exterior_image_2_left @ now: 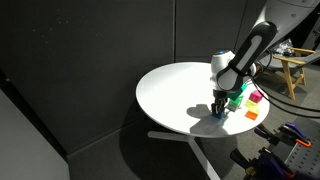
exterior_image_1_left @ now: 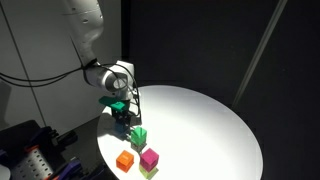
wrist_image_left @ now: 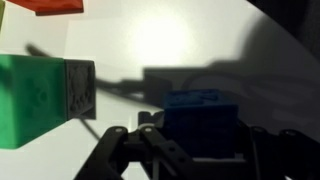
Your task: Pick up the blue block and put it on the table
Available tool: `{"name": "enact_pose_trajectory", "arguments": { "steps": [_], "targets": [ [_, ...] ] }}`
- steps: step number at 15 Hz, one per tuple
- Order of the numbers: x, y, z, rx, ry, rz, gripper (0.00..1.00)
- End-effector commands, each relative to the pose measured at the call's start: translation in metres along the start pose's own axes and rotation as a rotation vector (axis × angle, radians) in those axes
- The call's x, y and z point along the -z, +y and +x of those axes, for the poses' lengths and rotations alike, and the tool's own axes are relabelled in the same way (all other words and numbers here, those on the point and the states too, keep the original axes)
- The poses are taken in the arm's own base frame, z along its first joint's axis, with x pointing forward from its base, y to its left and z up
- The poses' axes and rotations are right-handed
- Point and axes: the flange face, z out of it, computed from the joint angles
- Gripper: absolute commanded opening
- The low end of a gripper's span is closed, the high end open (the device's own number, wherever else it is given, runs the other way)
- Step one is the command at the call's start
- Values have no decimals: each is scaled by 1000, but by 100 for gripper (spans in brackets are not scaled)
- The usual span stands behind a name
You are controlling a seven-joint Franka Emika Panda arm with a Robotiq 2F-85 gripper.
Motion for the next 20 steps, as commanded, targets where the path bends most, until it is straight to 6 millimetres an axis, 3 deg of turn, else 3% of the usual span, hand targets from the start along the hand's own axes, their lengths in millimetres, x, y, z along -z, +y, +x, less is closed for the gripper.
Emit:
{"name": "enact_pose_trajectory", "arguments": {
  "steps": [1, 10, 11, 12, 14, 17, 20],
  "targets": [
    [1, 5, 3, -25, 10, 22, 26],
    [-1, 8, 3, -39, 30, 32, 26],
    [-1, 8, 3, -38, 30, 29, 38],
    [-1, 8, 3, -37, 31, 25, 76],
    [-1, 8, 3, -36, 33, 22, 76],
    [-1, 8, 2, -36, 31, 21, 97],
    [2, 9, 0, -36, 23, 21, 100]
  ]
}}
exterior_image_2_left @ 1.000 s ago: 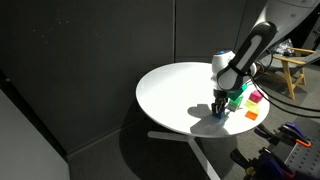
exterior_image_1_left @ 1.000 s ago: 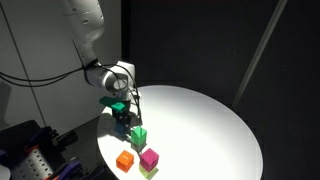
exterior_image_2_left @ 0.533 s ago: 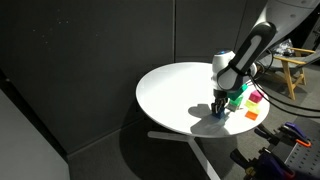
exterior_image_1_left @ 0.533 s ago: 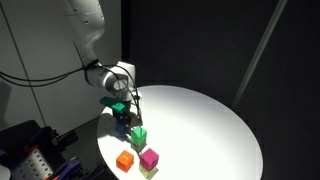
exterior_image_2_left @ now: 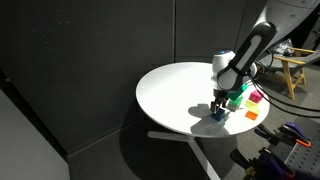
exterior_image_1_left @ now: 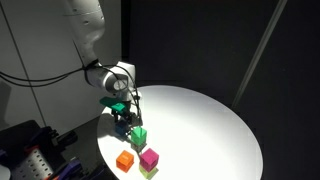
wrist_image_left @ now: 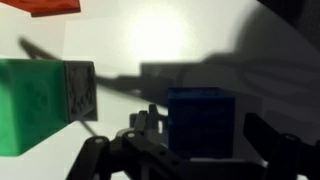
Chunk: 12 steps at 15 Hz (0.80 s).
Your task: Pick up the blue block and put it on the table
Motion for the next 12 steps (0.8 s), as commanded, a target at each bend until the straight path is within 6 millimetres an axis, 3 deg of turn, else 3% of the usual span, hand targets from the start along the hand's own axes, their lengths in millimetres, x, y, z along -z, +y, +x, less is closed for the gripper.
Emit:
{"name": "enact_pose_trajectory", "arguments": {
  "steps": [1, 12],
  "targets": [
    [7, 4, -1, -5, 9, 0, 100],
    [45, 8, -10, -1, 44, 6, 100]
  ]
}}
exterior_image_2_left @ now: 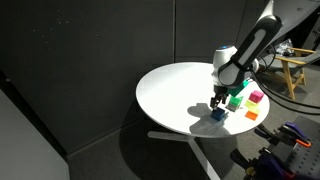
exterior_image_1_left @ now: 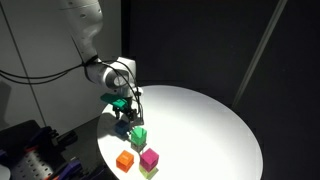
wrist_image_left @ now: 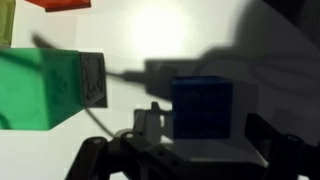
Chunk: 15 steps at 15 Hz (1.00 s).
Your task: Pick up the blue block and put it on the table
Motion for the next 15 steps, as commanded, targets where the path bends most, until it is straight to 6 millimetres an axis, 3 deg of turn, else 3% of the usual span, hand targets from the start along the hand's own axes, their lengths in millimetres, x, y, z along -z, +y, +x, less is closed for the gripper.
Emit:
{"name": "enact_pose_trajectory", "arguments": {
  "steps": [1, 15],
  "targets": [
    [30, 4, -11, 8, 24, 12, 100],
    [125, 8, -65, -13, -46, -19, 100]
  ]
}}
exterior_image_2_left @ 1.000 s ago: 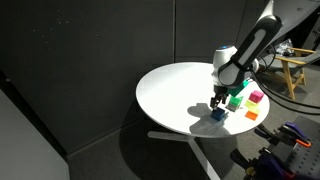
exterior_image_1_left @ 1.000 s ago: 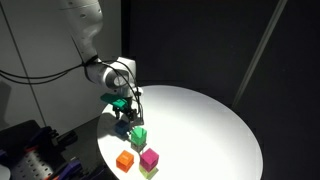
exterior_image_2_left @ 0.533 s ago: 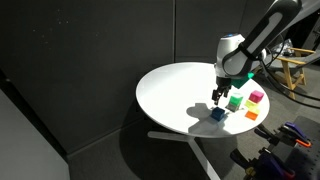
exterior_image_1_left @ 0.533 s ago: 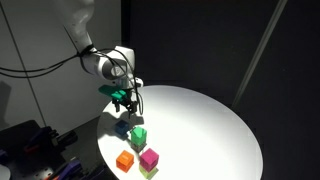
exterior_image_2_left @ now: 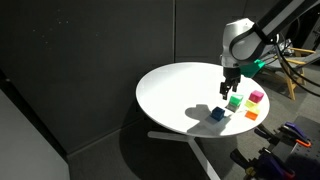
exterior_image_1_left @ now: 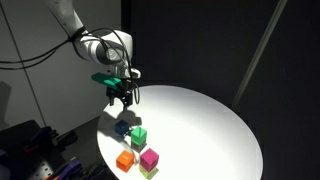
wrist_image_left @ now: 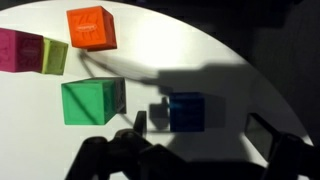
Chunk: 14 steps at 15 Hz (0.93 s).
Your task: Pick up the blue block and put it on the table
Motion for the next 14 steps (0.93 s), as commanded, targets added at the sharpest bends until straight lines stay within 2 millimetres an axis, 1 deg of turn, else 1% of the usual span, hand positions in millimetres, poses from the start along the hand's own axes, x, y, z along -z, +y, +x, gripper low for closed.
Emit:
{"name": "enact_pose_trajectory", "arguments": {
  "steps": [1, 3, 8, 14],
  "targets": [
    [26, 3, -25, -4, -13, -24, 100],
    [38, 3, -34, -6, -13, -32, 100],
    [57, 1, -52, -18, 2, -27, 100],
    [77, 0, -65, -41, 67, -21, 100]
  ]
}}
